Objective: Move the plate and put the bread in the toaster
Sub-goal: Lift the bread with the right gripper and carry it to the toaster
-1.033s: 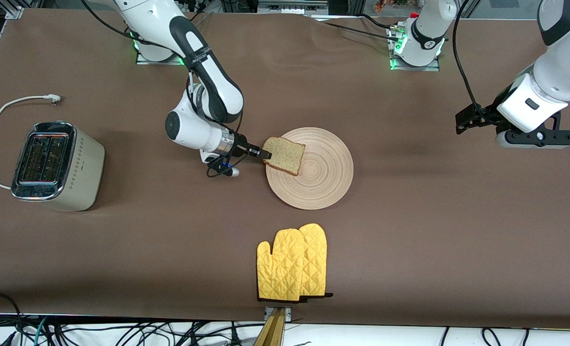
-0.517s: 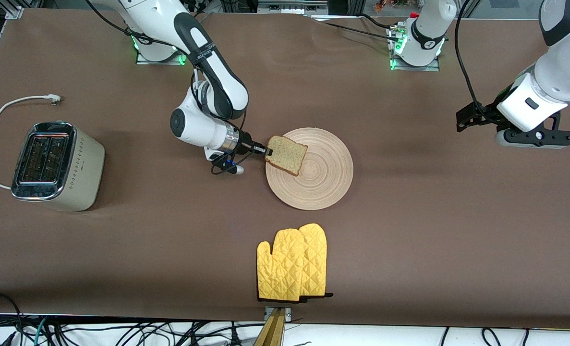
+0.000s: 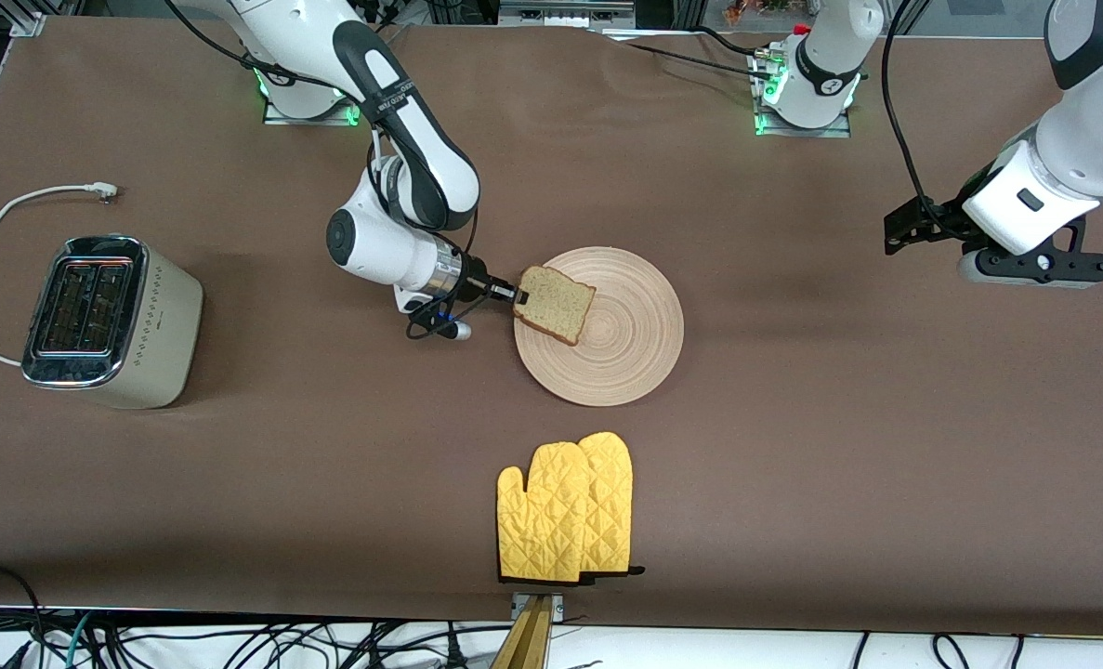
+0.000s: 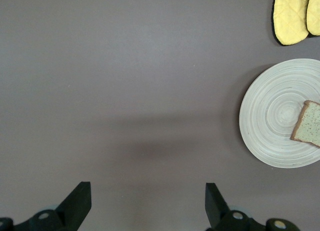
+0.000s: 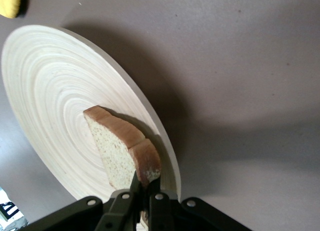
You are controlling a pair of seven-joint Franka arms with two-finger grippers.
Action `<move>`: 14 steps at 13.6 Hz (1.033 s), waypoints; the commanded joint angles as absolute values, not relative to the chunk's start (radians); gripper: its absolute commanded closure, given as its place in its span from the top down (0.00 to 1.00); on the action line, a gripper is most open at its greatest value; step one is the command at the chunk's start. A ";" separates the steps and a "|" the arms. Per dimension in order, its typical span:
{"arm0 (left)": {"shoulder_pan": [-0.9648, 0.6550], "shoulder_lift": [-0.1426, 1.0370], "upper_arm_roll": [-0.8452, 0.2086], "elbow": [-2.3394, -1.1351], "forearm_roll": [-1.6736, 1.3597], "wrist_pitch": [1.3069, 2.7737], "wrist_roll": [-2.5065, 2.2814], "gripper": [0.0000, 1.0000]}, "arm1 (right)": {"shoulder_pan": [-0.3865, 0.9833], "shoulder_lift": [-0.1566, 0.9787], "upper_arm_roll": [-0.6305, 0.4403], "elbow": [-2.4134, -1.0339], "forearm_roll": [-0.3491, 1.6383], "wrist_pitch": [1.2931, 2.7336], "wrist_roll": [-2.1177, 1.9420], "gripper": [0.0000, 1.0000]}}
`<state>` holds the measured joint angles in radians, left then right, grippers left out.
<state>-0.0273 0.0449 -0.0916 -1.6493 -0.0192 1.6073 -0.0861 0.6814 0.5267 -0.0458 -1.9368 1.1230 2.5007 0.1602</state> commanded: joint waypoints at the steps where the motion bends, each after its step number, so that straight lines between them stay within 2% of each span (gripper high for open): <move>1: -0.025 0.041 -0.089 -1.640 -0.038 1.592 -0.060 1.00 | 0.686 0.486 -0.072 -1.942 1.112 2.479 0.163 0.00; 3: -0.025 0.041 -0.091 -1.640 -0.038 1.592 -0.058 1.00 | 0.686 0.471 -0.103 -1.937 1.060 2.416 0.173 0.00; 5: -0.025 0.041 -0.091 -1.640 -0.038 1.589 -0.058 1.00 | 0.686 0.469 -0.152 -1.896 0.988 2.295 0.208 0.00; 11: -0.025 0.043 -0.091 -1.644 -0.034 1.588 -0.040 1.00 | 0.680 0.476 -0.281 -1.659 0.669 1.897 0.318 0.00; 14: -0.026 0.044 -0.090 -1.644 -0.034 1.589 -0.031 1.00 | 0.680 0.474 -0.321 -1.588 0.566 1.772 0.316 0.00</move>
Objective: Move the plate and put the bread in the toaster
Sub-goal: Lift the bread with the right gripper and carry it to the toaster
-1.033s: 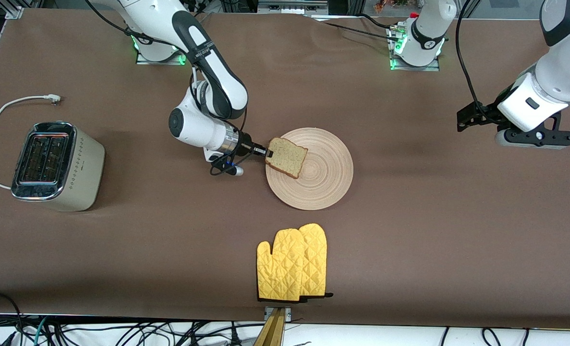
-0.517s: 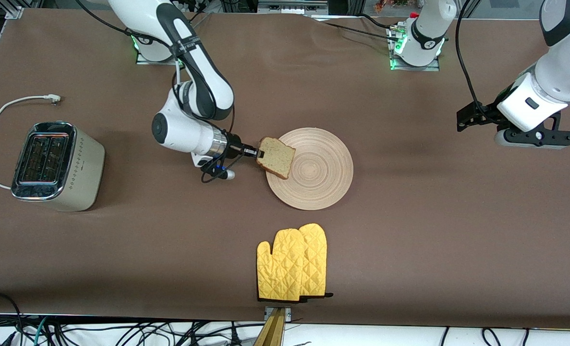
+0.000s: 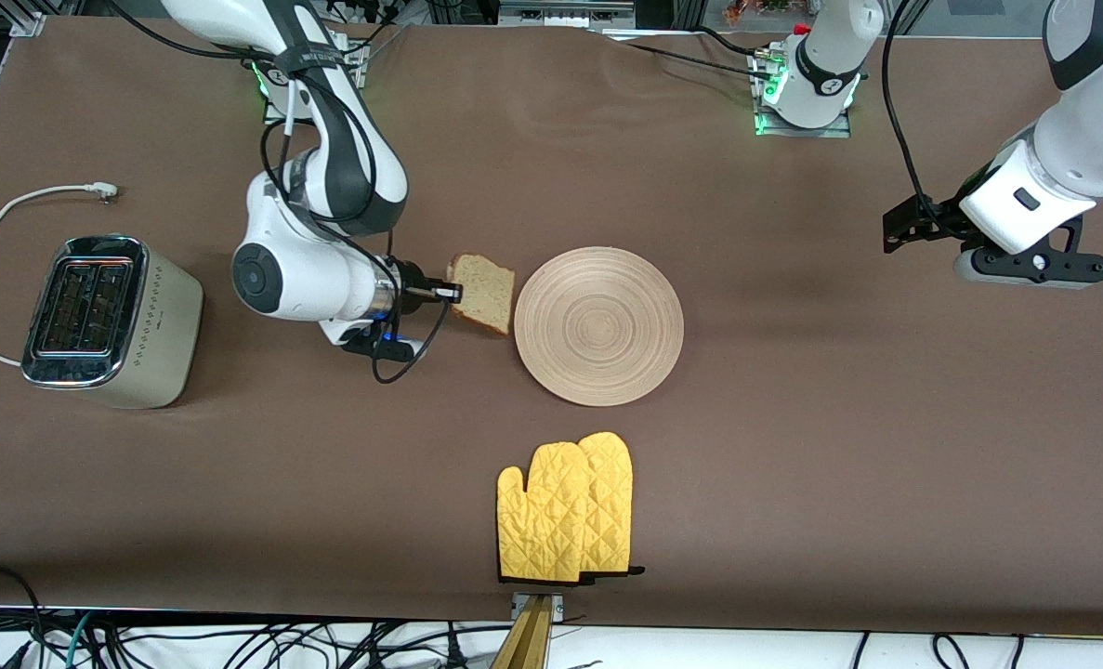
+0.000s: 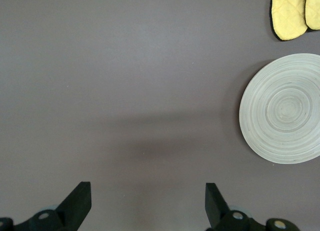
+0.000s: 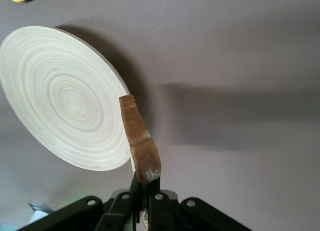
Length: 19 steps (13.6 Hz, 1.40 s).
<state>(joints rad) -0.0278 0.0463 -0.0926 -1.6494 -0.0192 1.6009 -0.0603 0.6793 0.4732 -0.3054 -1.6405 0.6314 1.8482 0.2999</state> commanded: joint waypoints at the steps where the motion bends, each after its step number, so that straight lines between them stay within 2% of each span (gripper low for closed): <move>1: -0.026 0.044 -0.092 -1.644 -0.034 1.589 -0.031 1.00 | 0.680 0.476 -0.331 -1.559 0.516 1.731 0.316 0.00; 4: -0.025 0.044 -0.091 -1.644 -0.035 1.589 -0.032 1.00 | 0.672 0.471 -0.389 -1.485 0.437 1.602 0.302 0.00; 11: -0.025 0.044 -0.089 -1.643 -0.034 1.589 -0.035 1.00 | 0.669 0.465 -0.629 -1.358 0.344 1.321 0.192 0.00; 14: -0.026 0.044 -0.089 -1.641 -0.035 1.589 -0.043 1.00 | 0.670 0.437 -0.673 -1.344 0.208 1.270 0.135 0.00; 19: -0.026 0.044 -0.089 -1.643 -0.034 1.588 -0.038 1.00 | 0.670 0.423 -0.773 -1.344 0.046 1.262 0.008 0.00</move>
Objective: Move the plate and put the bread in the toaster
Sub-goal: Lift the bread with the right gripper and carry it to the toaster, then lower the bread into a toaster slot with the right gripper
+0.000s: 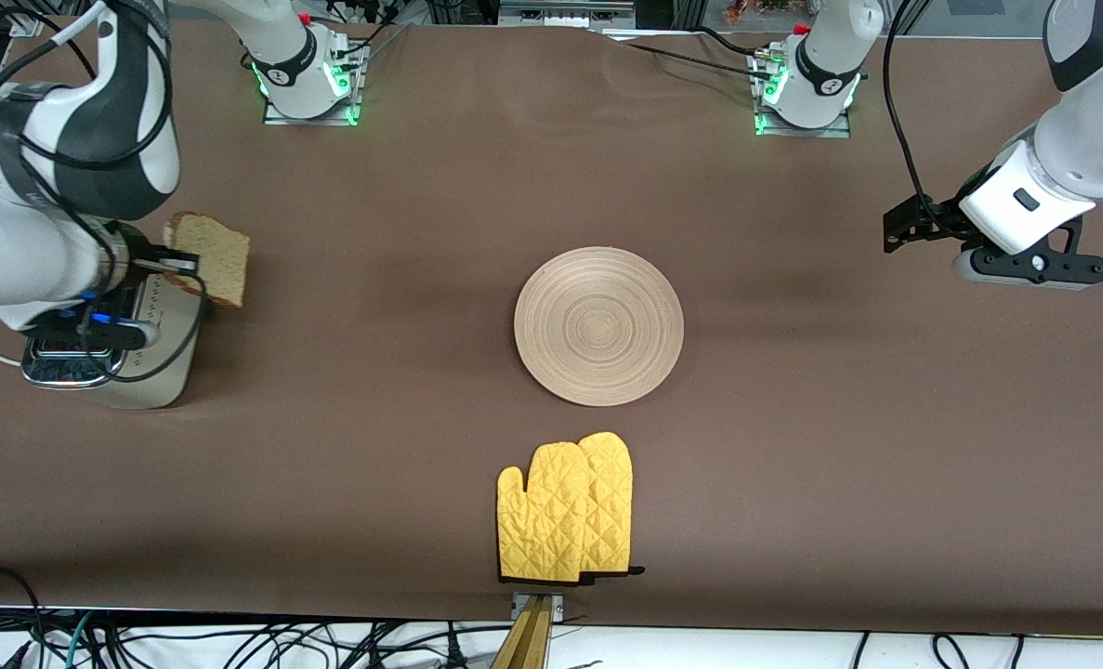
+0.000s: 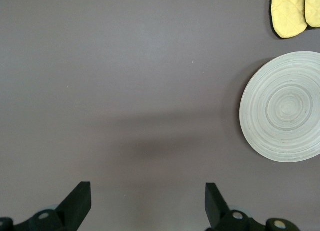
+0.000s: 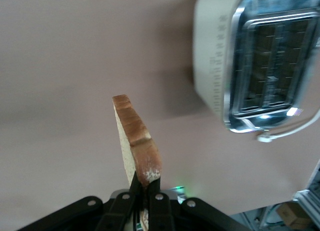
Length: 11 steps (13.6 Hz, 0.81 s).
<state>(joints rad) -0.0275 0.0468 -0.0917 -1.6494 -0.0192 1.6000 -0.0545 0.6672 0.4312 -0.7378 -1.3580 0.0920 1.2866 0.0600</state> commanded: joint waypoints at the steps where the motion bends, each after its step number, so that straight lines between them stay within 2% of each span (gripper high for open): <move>1: -0.026 0.044 -0.089 -1.641 -0.034 1.588 -0.038 1.00 | 0.670 0.423 -0.797 -1.344 0.026 1.262 -0.020 0.00; 5: -0.026 0.044 -0.091 -1.643 -0.034 1.588 -0.038 1.00 | 0.658 0.439 -0.900 -1.348 0.014 1.275 -0.133 0.00; 11: -0.026 0.044 -0.091 -1.641 -0.035 1.588 -0.041 1.00 | 0.556 0.469 -0.902 -1.354 -0.052 1.379 -0.265 0.00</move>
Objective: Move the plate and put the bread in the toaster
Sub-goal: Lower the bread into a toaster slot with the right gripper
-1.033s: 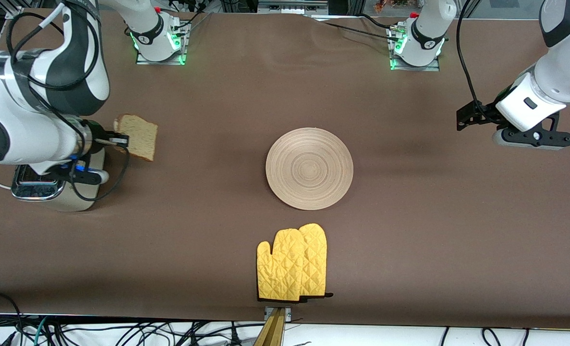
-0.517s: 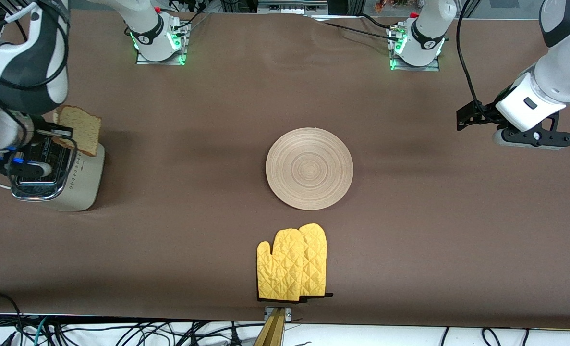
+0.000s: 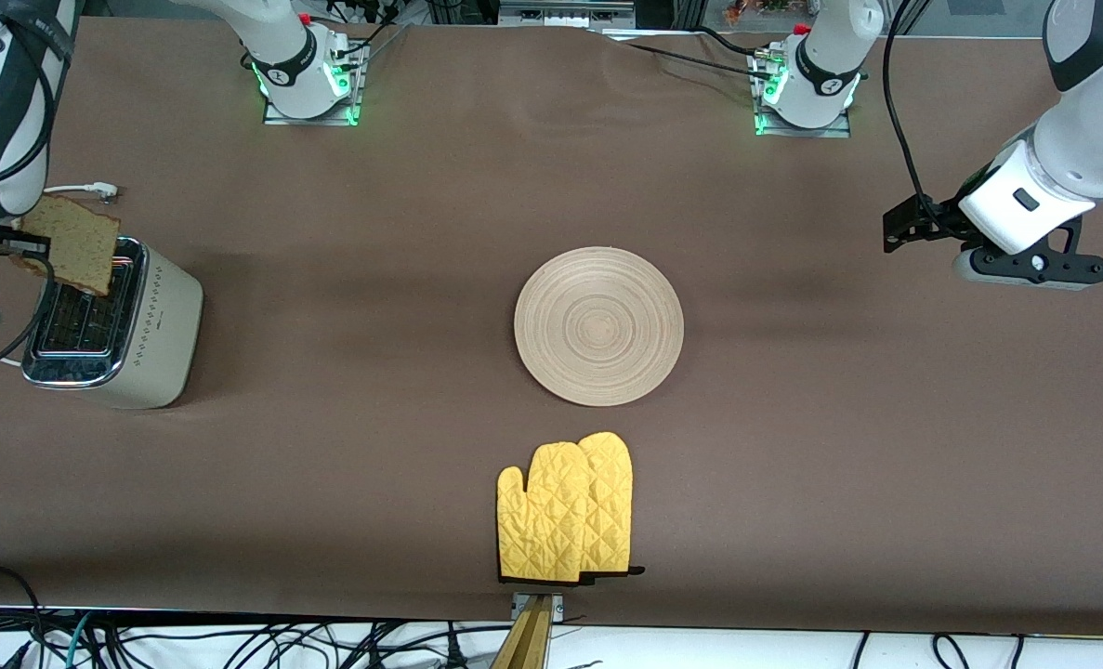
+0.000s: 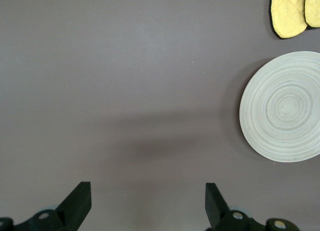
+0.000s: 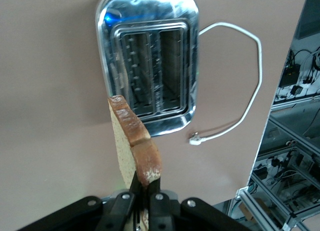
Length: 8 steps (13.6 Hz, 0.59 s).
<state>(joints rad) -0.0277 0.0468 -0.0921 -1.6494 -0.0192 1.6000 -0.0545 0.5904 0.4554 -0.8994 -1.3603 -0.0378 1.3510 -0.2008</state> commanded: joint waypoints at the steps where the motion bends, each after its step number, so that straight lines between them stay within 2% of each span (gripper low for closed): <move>1: -0.026 0.044 -0.091 -1.641 -0.034 1.588 -0.040 1.00 | 0.537 0.479 -0.900 -1.356 -0.052 1.400 -0.285 0.00; 8: -0.025 0.044 -0.091 -1.641 -0.035 1.572 -0.041 1.00 | 0.460 0.540 -0.897 -1.356 -0.035 1.522 -0.350 0.00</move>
